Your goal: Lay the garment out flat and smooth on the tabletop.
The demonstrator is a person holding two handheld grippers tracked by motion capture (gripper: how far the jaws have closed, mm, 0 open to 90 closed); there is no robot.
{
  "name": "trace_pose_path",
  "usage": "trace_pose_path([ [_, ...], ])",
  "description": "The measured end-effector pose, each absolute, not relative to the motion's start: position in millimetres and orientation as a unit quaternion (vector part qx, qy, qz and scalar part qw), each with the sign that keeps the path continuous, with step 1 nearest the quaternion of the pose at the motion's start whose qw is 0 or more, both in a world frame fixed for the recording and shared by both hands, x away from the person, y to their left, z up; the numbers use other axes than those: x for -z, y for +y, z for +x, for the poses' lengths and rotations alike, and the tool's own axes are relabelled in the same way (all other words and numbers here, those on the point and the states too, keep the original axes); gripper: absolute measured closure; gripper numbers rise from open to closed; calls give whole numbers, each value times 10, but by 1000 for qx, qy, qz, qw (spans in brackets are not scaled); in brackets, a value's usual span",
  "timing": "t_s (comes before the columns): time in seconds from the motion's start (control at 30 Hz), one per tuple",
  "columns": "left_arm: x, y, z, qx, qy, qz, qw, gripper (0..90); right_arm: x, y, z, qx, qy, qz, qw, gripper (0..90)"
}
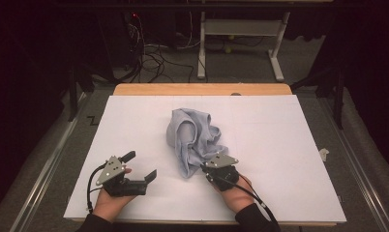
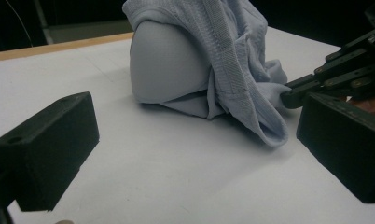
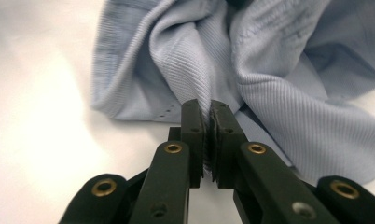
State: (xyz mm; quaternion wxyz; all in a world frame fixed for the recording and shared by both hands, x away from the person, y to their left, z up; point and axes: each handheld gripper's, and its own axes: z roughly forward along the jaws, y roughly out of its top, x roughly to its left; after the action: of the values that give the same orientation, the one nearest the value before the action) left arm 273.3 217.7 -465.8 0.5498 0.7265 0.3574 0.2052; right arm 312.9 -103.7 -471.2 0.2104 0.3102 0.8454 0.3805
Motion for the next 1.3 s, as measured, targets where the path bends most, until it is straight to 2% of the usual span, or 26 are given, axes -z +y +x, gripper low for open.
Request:
trace_pose_path([
  [0.47, 4645, 1922, 2708, -186, 329, 747, 547, 0, 4613, -1278, 2735, -386, 852, 283, 213, 864],
  [0.7, 4586, 1540, 2738, -174, 303, 757, 552, 0, 4577, -1478, 2537, -393, 851, 278, 210, 863],
  [0.9, 4470, 1256, 2718, -168, 297, 767, 543, 0, 4600, -1467, 2491, -391, 855, 273, 206, 863],
  [0.93, 4469, 1231, 2729, -165, 301, 771, 537, 60, 4609, -1446, 2489, -389, 856, 270, 206, 863],
  [0.97, 4476, 1223, 2739, -159, 302, 774, 534, 60, 4609, -1446, 2489, -389, 856, 270, 206, 863],
  [1.07, 4496, 1228, 2761, -154, 305, 780, 524, 365, 4614, -1434, 2488, -388, 858, 268, 205, 863],
  [1.1, 4500, 1235, 2772, -150, 309, 782, 521, 417, 4615, -1433, 2490, -388, 858, 267, 204, 864],
  [1.13, 4507, 1249, 2779, -147, 311, 783, 518, 520, 4616, -1429, 2493, -387, 858, 269, 204, 864],
  [1.17, 4514, 1268, 2777, -149, 313, 783, 517, 520, 4616, -1429, 2493, -387, 858, 269, 204, 864],
  [1.27, 4519, 1336, 2772, -155, 323, 775, 520, 688, 4619, -1415, 2491, -387, 858, 269, 204, 863],
  [1.3, 4518, 1350, 2770, -157, 326, 774, 520, 713, 4620, -1411, 2488, -387, 858, 269, 204, 863],
])
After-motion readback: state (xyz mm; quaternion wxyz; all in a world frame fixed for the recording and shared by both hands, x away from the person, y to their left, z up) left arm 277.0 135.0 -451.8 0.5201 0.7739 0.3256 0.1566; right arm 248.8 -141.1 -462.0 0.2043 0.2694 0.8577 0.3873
